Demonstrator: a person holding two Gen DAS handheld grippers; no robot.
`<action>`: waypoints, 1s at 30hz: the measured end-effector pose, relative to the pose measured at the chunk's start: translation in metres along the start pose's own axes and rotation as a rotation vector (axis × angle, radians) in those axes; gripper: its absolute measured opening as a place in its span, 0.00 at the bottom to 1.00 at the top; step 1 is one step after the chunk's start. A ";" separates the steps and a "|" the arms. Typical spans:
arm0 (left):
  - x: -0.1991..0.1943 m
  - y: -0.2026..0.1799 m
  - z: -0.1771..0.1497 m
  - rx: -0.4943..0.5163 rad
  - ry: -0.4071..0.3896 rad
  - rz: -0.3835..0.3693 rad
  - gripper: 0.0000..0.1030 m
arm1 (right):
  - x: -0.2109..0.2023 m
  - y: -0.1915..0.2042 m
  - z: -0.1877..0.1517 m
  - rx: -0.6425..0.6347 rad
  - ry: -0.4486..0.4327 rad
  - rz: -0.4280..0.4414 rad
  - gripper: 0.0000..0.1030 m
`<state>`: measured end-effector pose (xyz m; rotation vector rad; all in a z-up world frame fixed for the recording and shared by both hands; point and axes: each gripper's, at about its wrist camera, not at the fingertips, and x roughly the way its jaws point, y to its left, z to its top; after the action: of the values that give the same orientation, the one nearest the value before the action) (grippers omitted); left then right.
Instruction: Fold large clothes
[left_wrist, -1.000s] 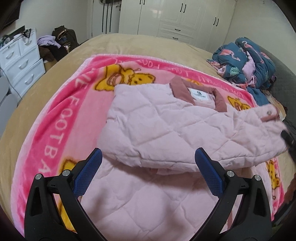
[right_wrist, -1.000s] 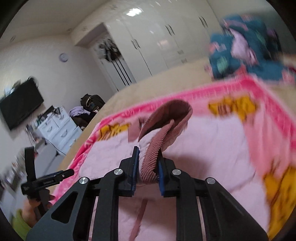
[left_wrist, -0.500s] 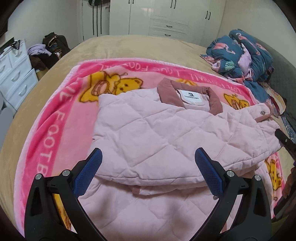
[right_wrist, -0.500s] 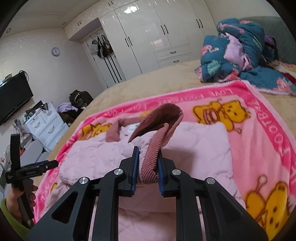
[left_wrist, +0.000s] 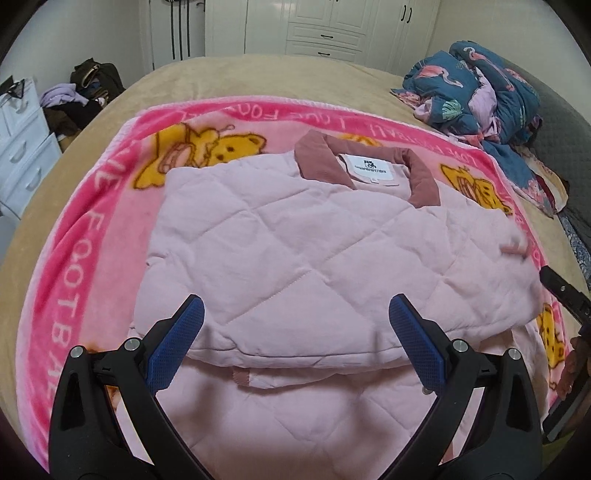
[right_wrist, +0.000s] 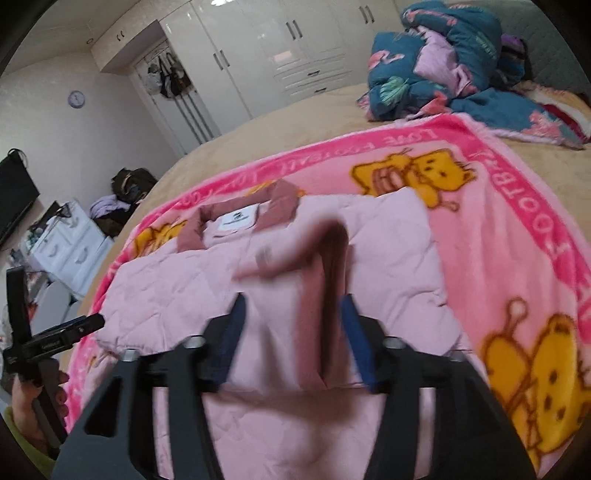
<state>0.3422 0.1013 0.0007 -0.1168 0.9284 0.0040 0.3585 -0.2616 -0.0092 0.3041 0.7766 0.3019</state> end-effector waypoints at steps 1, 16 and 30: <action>0.000 0.000 0.000 0.005 -0.001 0.006 0.91 | -0.003 0.000 0.000 0.002 -0.005 -0.004 0.60; 0.057 0.006 -0.015 0.032 0.167 -0.023 0.92 | -0.010 0.053 0.004 -0.197 -0.034 -0.022 0.73; 0.061 0.008 -0.021 0.037 0.162 -0.028 0.92 | 0.099 0.093 -0.030 -0.293 0.290 -0.115 0.76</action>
<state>0.3616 0.1046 -0.0619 -0.0961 1.0881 -0.0491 0.3890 -0.1347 -0.0577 -0.0631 1.0168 0.3511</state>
